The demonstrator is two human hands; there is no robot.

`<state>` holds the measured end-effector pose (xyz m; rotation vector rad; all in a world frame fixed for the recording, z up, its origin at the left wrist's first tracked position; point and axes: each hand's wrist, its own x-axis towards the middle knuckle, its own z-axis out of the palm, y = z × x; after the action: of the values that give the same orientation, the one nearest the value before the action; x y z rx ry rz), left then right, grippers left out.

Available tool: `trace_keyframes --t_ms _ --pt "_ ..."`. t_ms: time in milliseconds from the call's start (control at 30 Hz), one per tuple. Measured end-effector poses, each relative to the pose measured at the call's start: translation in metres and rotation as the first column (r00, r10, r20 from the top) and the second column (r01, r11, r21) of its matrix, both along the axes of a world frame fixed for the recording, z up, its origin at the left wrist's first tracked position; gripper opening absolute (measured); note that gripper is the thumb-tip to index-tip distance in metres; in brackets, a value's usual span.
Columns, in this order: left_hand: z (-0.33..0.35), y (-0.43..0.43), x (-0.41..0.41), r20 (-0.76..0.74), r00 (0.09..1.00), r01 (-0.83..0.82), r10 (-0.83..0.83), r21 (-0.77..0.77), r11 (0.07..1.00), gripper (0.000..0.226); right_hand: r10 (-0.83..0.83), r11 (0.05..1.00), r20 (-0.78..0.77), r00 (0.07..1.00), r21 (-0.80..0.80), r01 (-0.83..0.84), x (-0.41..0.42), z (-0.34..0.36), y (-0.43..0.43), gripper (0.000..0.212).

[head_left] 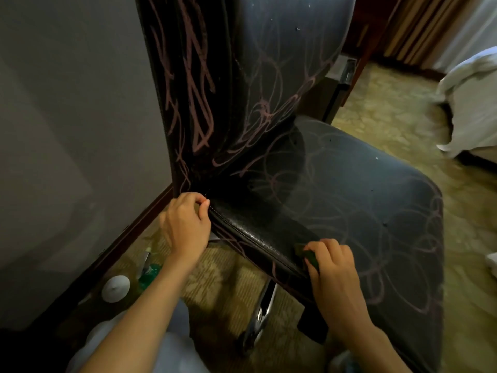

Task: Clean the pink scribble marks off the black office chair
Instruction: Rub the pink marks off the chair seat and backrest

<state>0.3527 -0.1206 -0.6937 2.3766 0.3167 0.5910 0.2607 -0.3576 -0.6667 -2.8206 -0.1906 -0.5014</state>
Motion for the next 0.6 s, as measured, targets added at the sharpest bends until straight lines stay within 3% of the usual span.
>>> trace_keyframes --t_ms 100,167,367,600 --pt "0.008 -0.005 -0.009 0.026 1.0 -0.004 0.004 0.005 1.0 0.007 0.034 0.983 0.06 0.998 0.177 -0.044 0.005 0.014 0.011 0.017" --pt "0.014 -0.014 -0.021 0.064 0.997 0.043 -0.044 0.017 0.999 0.005 0.052 0.964 -0.001 0.999 0.261 -0.05 0.014 0.021 0.026 0.015" --pt "0.011 -0.039 -0.044 0.054 0.97 0.225 -0.235 0.154 0.962 0.006 0.128 0.991 -0.06 0.99 0.034 -0.127 0.037 0.01 0.062 0.028" --pt "0.001 -0.043 -0.037 0.048 0.955 0.286 -0.293 0.117 0.951 0.012 0.15 0.989 -0.095 0.984 0.02 -0.149 0.028 -0.005 0.039 0.034"
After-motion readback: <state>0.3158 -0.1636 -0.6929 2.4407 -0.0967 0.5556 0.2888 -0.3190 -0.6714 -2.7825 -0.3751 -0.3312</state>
